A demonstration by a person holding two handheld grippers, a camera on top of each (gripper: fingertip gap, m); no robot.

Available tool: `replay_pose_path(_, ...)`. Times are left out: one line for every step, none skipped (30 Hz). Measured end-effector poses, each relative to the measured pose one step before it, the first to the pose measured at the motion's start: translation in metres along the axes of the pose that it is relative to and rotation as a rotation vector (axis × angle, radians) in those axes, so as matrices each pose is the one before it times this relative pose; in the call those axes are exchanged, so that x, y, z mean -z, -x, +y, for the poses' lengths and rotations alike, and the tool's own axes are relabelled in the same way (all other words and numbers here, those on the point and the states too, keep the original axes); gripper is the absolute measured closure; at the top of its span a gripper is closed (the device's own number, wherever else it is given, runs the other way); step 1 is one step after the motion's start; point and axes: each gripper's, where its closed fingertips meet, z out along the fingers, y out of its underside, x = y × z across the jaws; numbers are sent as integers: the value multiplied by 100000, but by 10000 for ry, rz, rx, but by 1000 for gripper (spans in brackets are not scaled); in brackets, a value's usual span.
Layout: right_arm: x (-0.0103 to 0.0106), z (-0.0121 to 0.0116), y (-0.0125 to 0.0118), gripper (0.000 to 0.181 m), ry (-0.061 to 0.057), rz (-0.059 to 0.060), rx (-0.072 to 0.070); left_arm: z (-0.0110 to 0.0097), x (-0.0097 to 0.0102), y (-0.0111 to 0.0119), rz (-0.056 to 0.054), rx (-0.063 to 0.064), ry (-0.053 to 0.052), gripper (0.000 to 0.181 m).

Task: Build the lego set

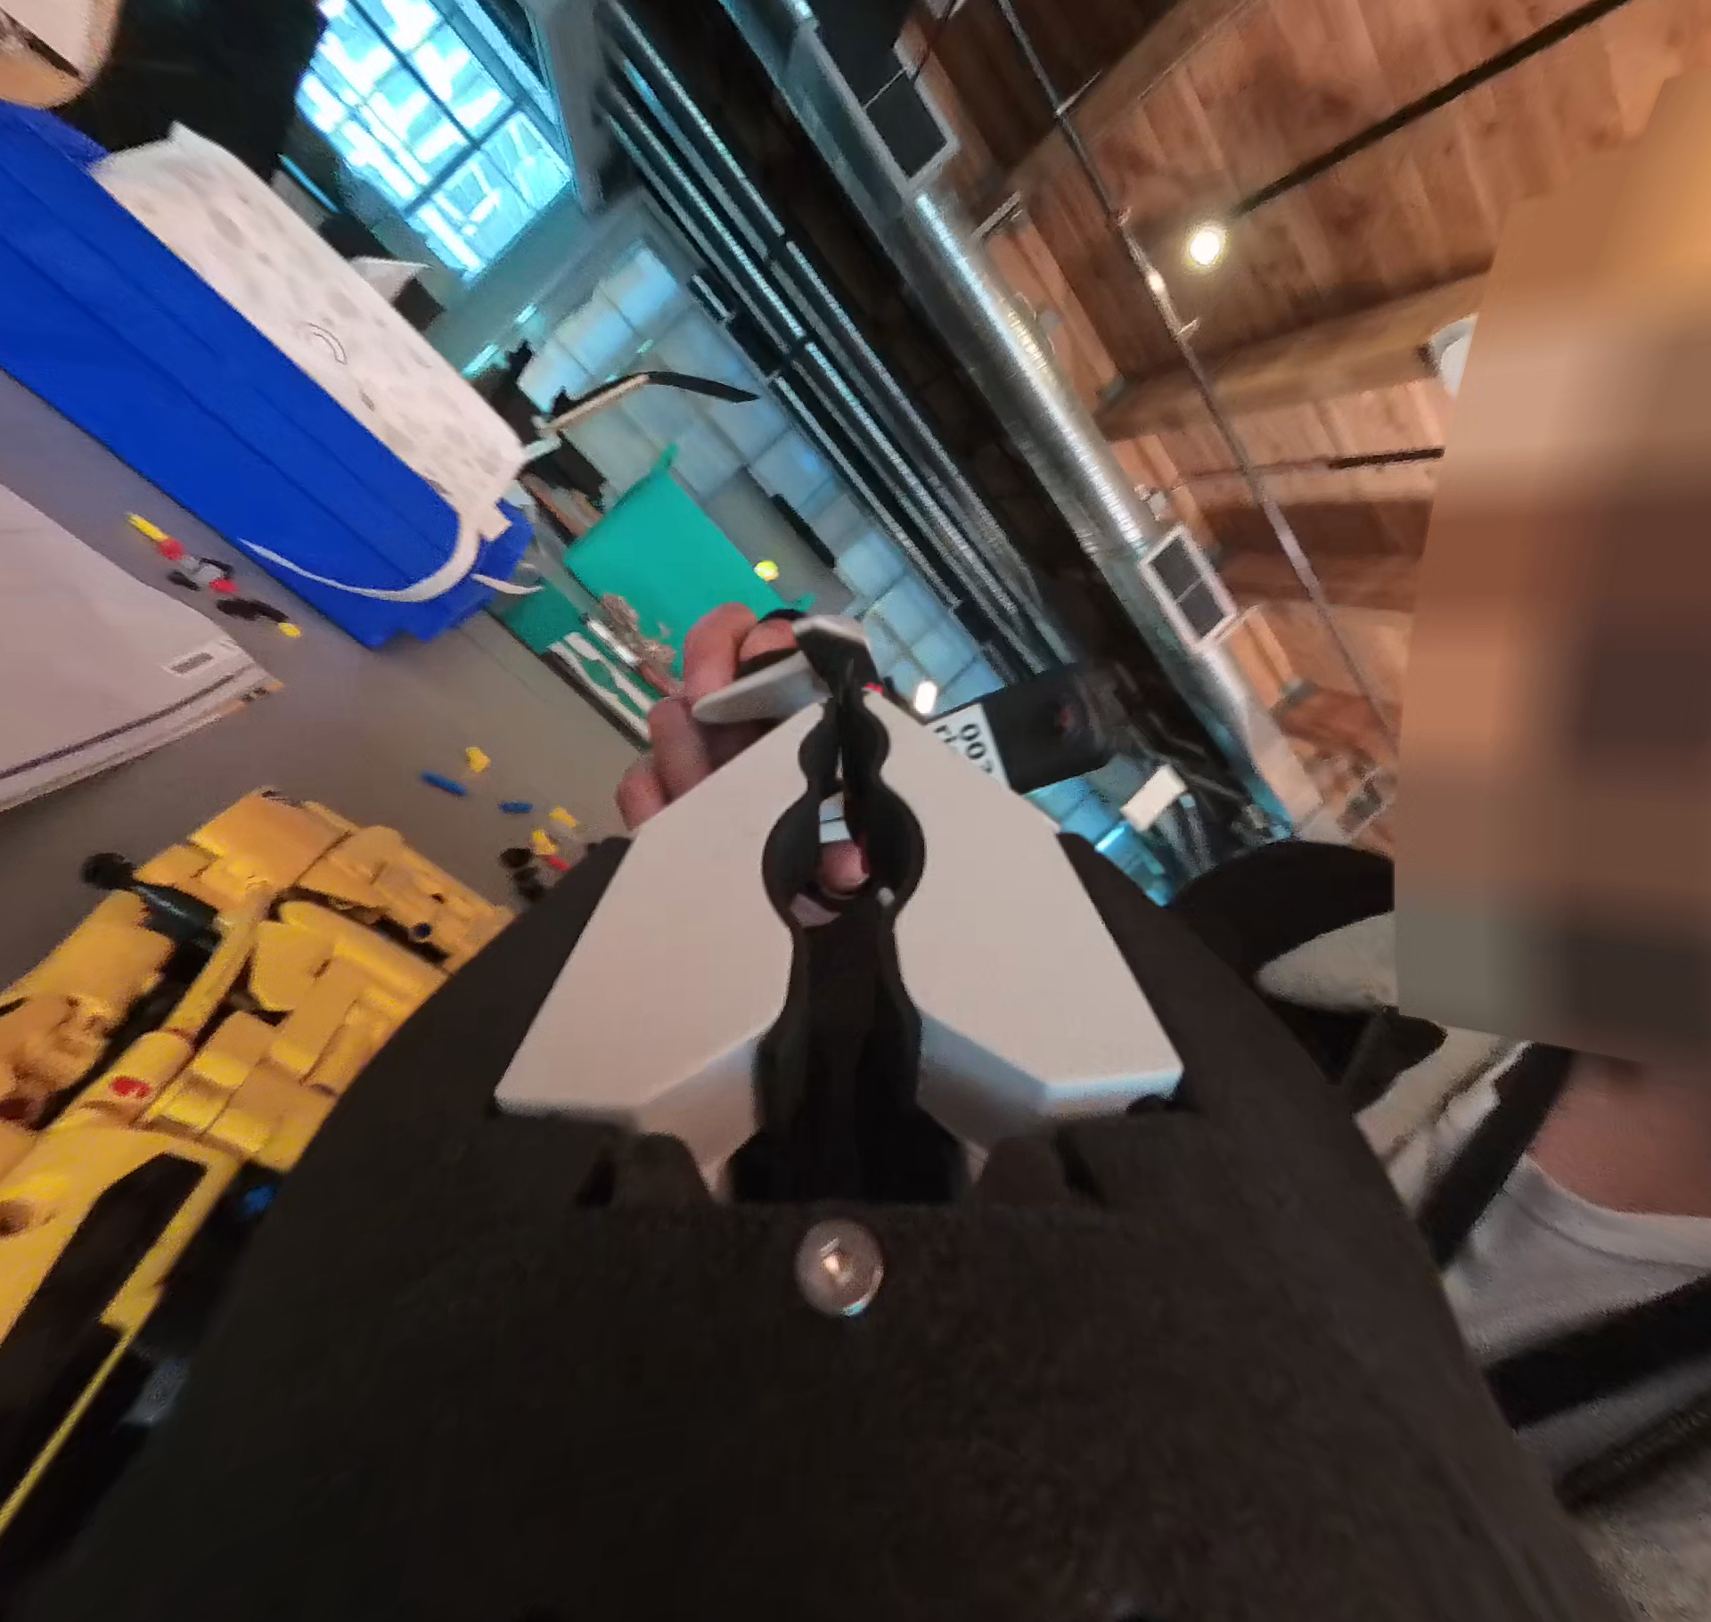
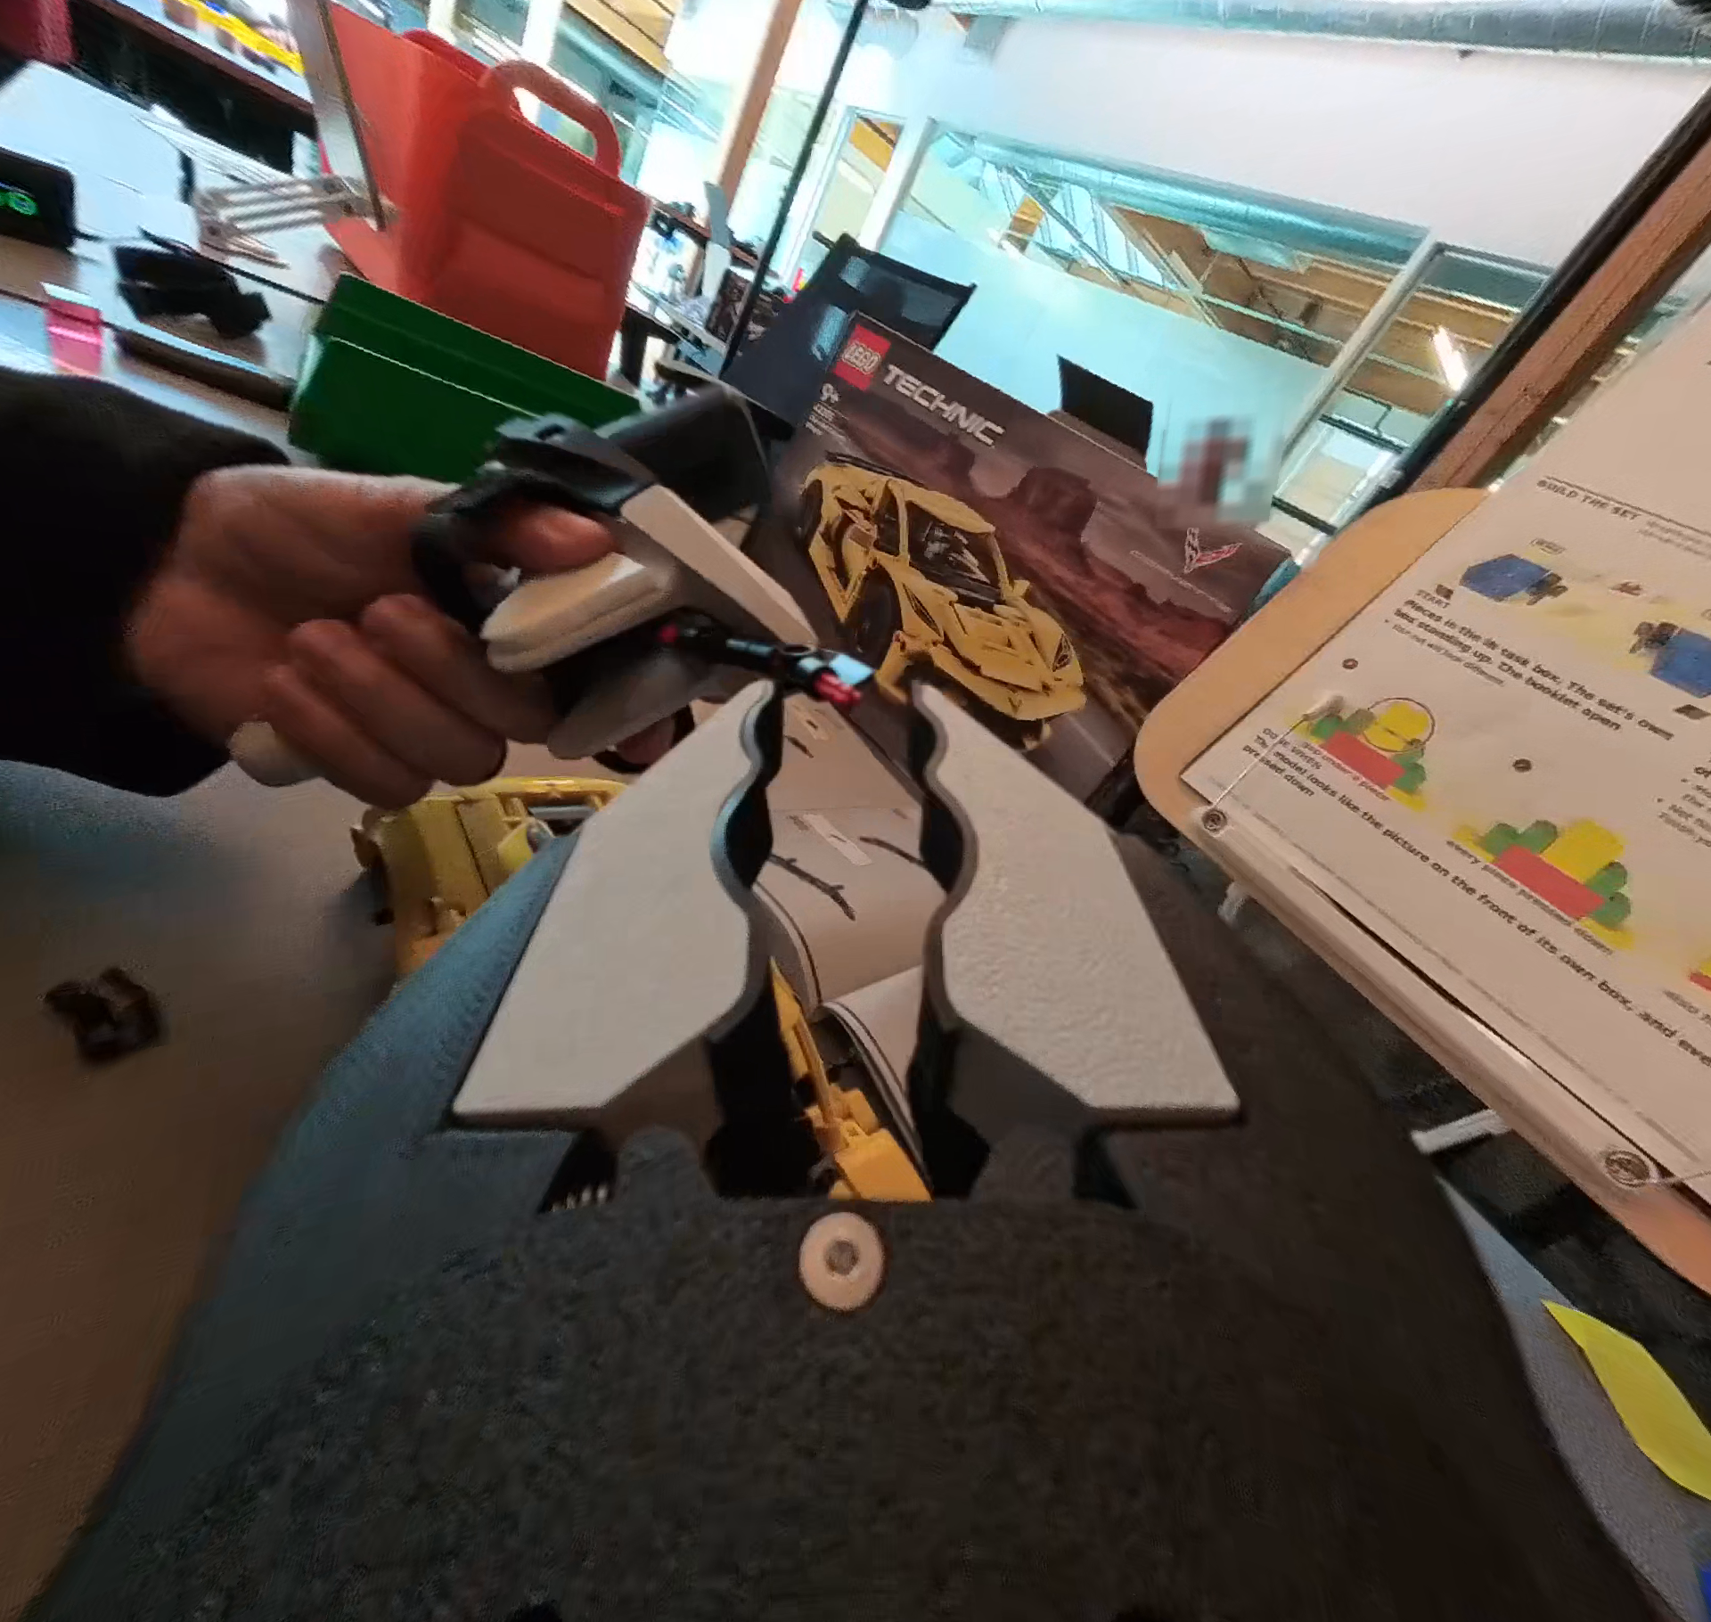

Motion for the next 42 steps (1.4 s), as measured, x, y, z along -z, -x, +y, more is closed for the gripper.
replay_pose_path(9, 134, 51, 153, 81, -5, 41, 107, 58, 105, -202, -276, 137, 181)
replay_pose_path(-9, -159, 123, 150, -77, 25, 32, -125, 105, 39, -107, -139, -11, 180)
replay_pose_path(-46, -161, 111, 149, -54, 70, 91, -398, 156, 45, -73, -40, -229, 181)
replay_pose_path(-103, 53, 195, 149, 85, 38, 151, -294, 155, -7, 23, 35, -181, 181)
replay_pose_path(-60, 6, 295, 149, 23, -37, 205, -6, 73, 13, 47, 82, 15, 181)
replay_pose_path(17, -130, 117, 150, -95, 11, 48, 70, 33, 108, -12, 50, 59, 181)
replay_pose_path(60, -138, 36, 151, -106, -54, -137, 39, 10, 48, 3, 9, 27, 181)
replay_pose_path(83, -88, 38, 151, -67, -153, -235, 80, -17, -42, 57, 16, 53, 181)
replay_pose_path(107, -81, -87, 152, -68, -111, -216, 109, -22, -46, 53, 22, 93, 181)
replay_pose_path(146, -97, -93, 153, -89, -126, -184, 195, -41, -62, 67, 8, 148, 181)
replay_pose_path(190, -165, -9, 155, -121, -201, -223, 274, -85, -171, 125, 14, 202, 181)
replay_pose_path(178, -66, -93, 158, -72, -174, -243, 331, -132, -254, 177, 30, 222, 181)
replay_pose_path(201, -72, 107, 158, -88, -323, -228, 390, -168, -319, 220, 52, 251, 181)
replay_pose_path(250, -173, 406, 158, -155, -548, -346, 409, -161, -308, 236, 86, 265, 180)
replay_pose_path(203, -59, 415, 158, -82, -559, -454, 379, -135, -242, 185, 85, 235, 180)
replay_pose_path(161, 42, 240, 156, 21, -412, -356, 353, -116, -131, 117, 60, 207, 180)
replay_pose_path(156, 0, 373, 156, -4, -398, -178, 376, -120, -197, 161, 85, 229, 180)
replay_pose_path(103, -116, 544, 156, -74, -441, -150, 407, -86, -269, 217, 120, 267, 180)
replay_pose_path(25, -60, 437, 156, -29, -329, -175, 306, -30, -171, 134, 67, 208, 180)
replay_pose_path(-21, 82, 399, 160, 46, -281, -59, 293, 21, -72, 57, 17, 206, 180)
replay_pose_path(-11, 59, 409, 160, 36, -269, -42, 412, 32, -164, 119, 90, 291, 180)
replay_pose_path(-50, 34, 363, 159, 22, -254, -112, 425, 53, -228, 167, 114, 300, 180)
replay_pose_path(-78, 71, 313, 159, 43, -219, -110, 369, 49, -139, 95, 28, 257, 180)
replay_pose_path(-64, 20, 168, 159, 9, -101, -39, 286, 37, -17, 2, -42, 196, 180)
replay_pose_path(5, 38, -37, 160, 20, 42, 44, 97, 29, 70, -63, -52, 66, 180)
replay_pose_path(41, 44, -38, 162, 19, 20, 41, -6, -11, 55, -43, -14, 2, 180)
replay_pose_path(29, -19, 84, 162, -22, -78, -42, 84, -49, -25, 33, 15, 41, 180)
replay_pose_path(9, -40, 2, 161, -22, -12, -51, 35, -17, -12, 38, 14, 4, 180)
replay_pose_path(16, -18, -266, 159, 9, 173, 36, -75, 51, 85, -13, 25, -63, 180)
replay_pose_path(-19, 96, -178, 159, 73, 132, 88, -42, 86, 121, -27, 29, -32, 180)
replay_pose_path(-46, 75, -99, 157, 28, 87, 49, 16, 74, 65, -1, 12, 9, 180)
replay_pose_path(-35, 24, -267, 154, -20, 172, -40, -172, 108, 149, -92, -42, -86, 180)
replay_pose_path(0, 120, -559, 156, 51, 347, -21, -482, 176, 404, -296, -94, -265, 180)
replay_pose_path(66, 111, -825, 156, 45, 531, 114, -620, 229, 458, -347, -73, -360, 181)
replay_pose_path(169, -172, -1022, 153, -101, 709, 239, -811, 281, 418, -323, -38, -508, 180)
replay_pose_path(160, -273, -1170, 143, -94, 891, 362, -1104, 346, 414, -324, -8, -745, 181)
replay_pose_path(-63, 39, -822, 132, 161, 751, 446, -993, 279, 325, -258, 50, -714, 181)
replay_pose_path(-348, 356, -160, 123, 388, 450, 534, -659, 170, 350, -297, 58, -523, 180)
replay_pose_path(-570, 468, 224, 116, 407, 370, 569, -457, 99, 359, -335, -9, -423, 181)
replay_pose_path(-676, 437, 221, 107, 356, 486, 554, -317, 30, 234, -267, -42, -354, 180)
replay_pose_path(-641, 355, 609, 104, 308, 263, 503, -155, -51, 139, -177, -15, -272, 181)
replay_pose_path(-533, 190, 632, 99, 258, 166, 389, -5, -94, 58, -103, 49, -170, 180)
